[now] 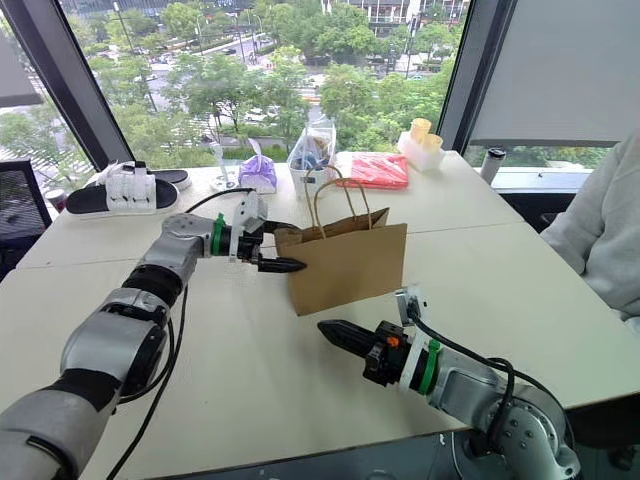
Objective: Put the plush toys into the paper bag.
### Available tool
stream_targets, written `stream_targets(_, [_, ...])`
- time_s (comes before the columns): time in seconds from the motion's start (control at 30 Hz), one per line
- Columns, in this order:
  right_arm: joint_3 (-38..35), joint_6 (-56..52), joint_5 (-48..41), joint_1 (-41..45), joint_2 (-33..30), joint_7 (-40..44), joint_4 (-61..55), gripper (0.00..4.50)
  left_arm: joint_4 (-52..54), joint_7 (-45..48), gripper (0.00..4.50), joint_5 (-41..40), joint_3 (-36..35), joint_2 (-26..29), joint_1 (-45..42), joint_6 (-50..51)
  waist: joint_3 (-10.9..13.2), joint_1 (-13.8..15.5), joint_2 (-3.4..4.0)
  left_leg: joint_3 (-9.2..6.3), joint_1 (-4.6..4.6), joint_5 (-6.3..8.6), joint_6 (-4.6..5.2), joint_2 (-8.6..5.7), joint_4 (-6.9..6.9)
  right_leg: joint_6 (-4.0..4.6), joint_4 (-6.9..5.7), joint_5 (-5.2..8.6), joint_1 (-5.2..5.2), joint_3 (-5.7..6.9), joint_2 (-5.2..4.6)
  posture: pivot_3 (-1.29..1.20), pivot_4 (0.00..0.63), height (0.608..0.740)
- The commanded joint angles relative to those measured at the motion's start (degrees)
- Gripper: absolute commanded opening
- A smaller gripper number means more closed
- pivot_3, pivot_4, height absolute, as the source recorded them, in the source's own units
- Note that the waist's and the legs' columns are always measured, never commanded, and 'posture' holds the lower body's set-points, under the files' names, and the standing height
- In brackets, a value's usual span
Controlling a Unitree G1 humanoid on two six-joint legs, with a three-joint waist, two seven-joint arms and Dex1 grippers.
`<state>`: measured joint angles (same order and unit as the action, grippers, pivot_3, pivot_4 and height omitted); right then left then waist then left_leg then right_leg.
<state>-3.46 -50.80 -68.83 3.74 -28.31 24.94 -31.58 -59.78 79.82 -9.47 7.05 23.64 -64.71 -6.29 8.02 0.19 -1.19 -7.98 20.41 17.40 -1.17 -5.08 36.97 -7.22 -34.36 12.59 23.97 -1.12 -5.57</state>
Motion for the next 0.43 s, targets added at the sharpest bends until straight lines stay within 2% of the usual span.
stream_targets(0.03, [-0.03,-0.33,-1.67,0.77,-0.13,-0.26,-1.31,0.00,11.30,-0.09,4.47,-3.24,-4.20,3.97,3.05,5.00,0.00,-0.42,0.01,0.00,-0.01,0.01,0.02,0.02,-0.02,0.00,-0.01,0.00,0.02,0.00,0.00,0.00,0.150,0.740])
stream_targets(0.2, [-0.92,-1.17,-1.56,0.76,-1.98,0.21,-1.55,0.00,39.29,-4.93,4.47,-10.49,-9.93,11.63,17.92,24.26,0.01,-1.32,0.05,-0.04,-0.01,0.06,0.08,0.09,-0.05,0.00,-0.07,0.00,0.09,-0.12,-0.02,0.00,0.150,0.740])
stream_targets(0.3, [-2.87,-0.67,-0.27,0.96,-4.05,-0.46,-1.77,0.00,57.69,-10.76,4.47,-17.02,-15.85,16.04,31.14,37.87,0.03,-1.13,0.09,-0.05,0.00,0.09,0.11,0.09,-0.07,0.00,-0.10,0.00,0.16,-0.19,-0.02,0.00,0.150,0.740])
stream_targets(0.43, [-2.79,-0.66,4.47,-1.17,-9.55,3.28,-1.89,0.00,76.65,-20.36,4.47,-24.73,-24.75,16.89,48.89,50.99,0.04,-0.83,0.13,-0.02,-0.02,0.11,0.11,0.09,-0.08,0.01,0.00,0.00,0.10,-0.26,-0.04,0.00,0.150,0.740])
